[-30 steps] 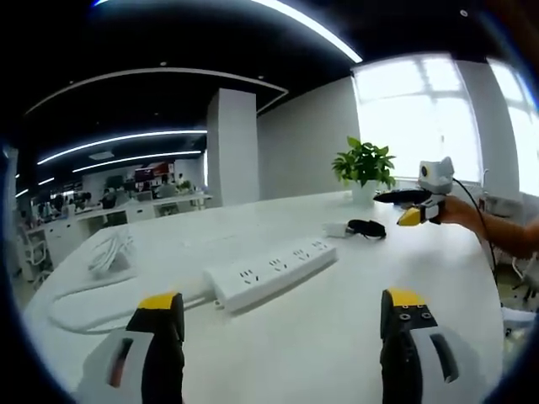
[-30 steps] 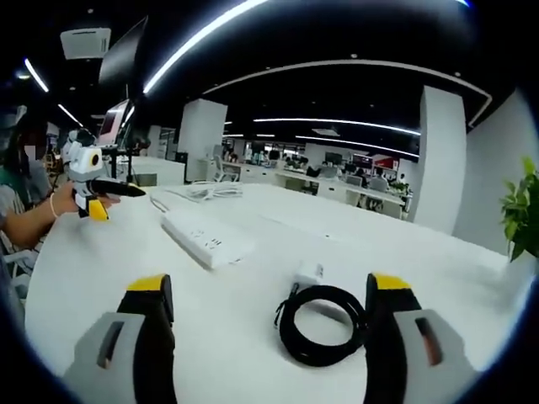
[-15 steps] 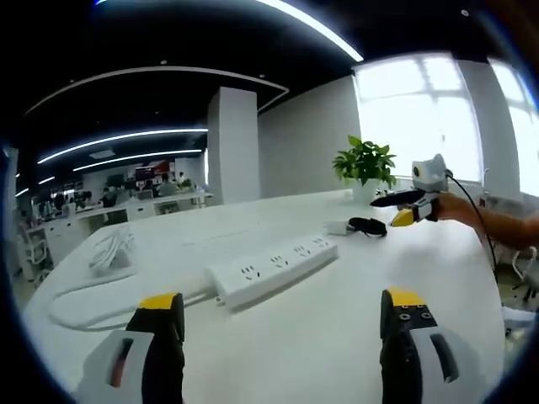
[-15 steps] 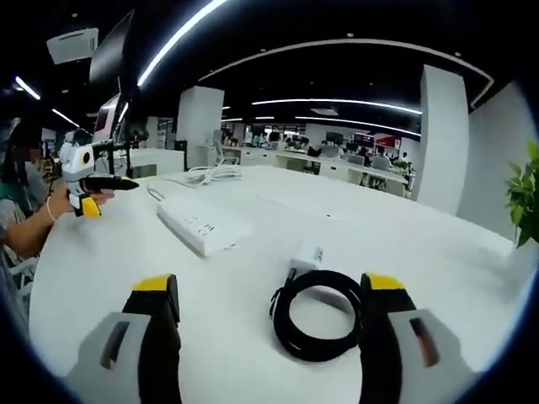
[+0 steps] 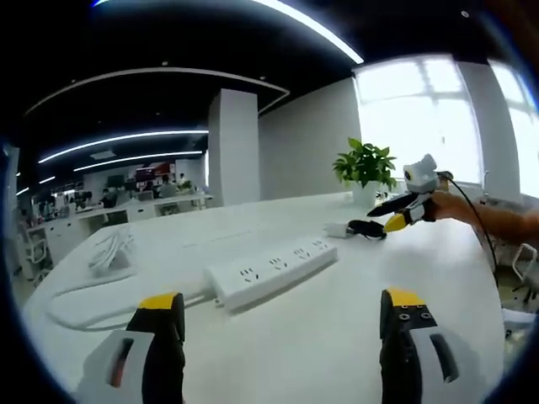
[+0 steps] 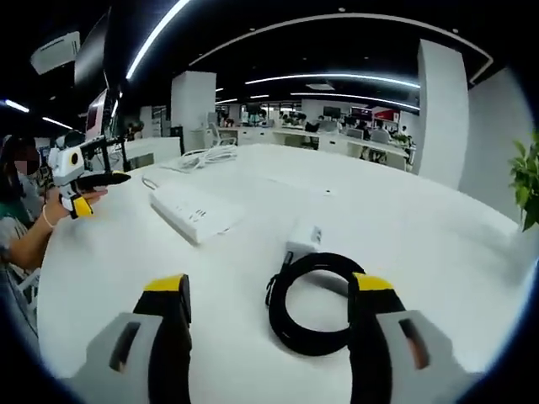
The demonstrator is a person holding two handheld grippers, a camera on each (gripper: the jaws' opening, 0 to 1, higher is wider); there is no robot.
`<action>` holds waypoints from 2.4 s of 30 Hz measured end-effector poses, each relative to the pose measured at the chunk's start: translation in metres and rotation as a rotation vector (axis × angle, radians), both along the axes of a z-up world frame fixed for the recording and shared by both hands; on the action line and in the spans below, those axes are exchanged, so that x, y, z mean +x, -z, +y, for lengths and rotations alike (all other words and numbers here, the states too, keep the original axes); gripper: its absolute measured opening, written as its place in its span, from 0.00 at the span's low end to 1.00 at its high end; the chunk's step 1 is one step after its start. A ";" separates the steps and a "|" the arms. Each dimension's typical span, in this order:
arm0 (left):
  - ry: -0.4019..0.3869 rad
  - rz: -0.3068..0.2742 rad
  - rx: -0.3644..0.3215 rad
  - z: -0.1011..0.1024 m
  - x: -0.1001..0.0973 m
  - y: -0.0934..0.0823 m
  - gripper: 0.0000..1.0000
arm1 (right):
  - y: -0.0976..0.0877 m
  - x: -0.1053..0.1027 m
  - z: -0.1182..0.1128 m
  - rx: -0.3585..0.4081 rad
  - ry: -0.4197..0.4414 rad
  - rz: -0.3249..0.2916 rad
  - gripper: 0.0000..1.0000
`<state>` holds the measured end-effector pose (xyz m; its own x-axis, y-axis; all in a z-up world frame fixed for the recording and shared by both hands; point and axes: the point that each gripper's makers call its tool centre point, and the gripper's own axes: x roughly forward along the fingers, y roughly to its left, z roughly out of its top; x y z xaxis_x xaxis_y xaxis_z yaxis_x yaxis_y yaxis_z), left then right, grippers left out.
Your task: Straighten the power strip on the desk, plug the charger into it
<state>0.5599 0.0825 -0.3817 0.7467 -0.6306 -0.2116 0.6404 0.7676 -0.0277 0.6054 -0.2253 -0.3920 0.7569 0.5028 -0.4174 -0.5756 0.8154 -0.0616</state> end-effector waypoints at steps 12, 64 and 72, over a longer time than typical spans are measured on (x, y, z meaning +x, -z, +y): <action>0.003 0.003 -0.004 -0.001 0.000 0.002 0.98 | 0.012 0.000 -0.004 -0.023 0.011 0.076 0.69; -0.021 0.020 -0.014 0.010 0.001 0.001 0.96 | 0.036 0.003 -0.003 -0.183 -0.015 0.197 0.23; -0.017 0.024 -0.014 0.008 -0.004 0.004 0.96 | 0.037 0.002 0.001 -0.160 -0.027 0.183 0.16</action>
<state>0.5561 0.0909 -0.3857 0.7524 -0.6206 -0.2210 0.6259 0.7780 -0.0542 0.6077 -0.2239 -0.4285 0.6484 0.4378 -0.6228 -0.6103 0.7880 -0.0815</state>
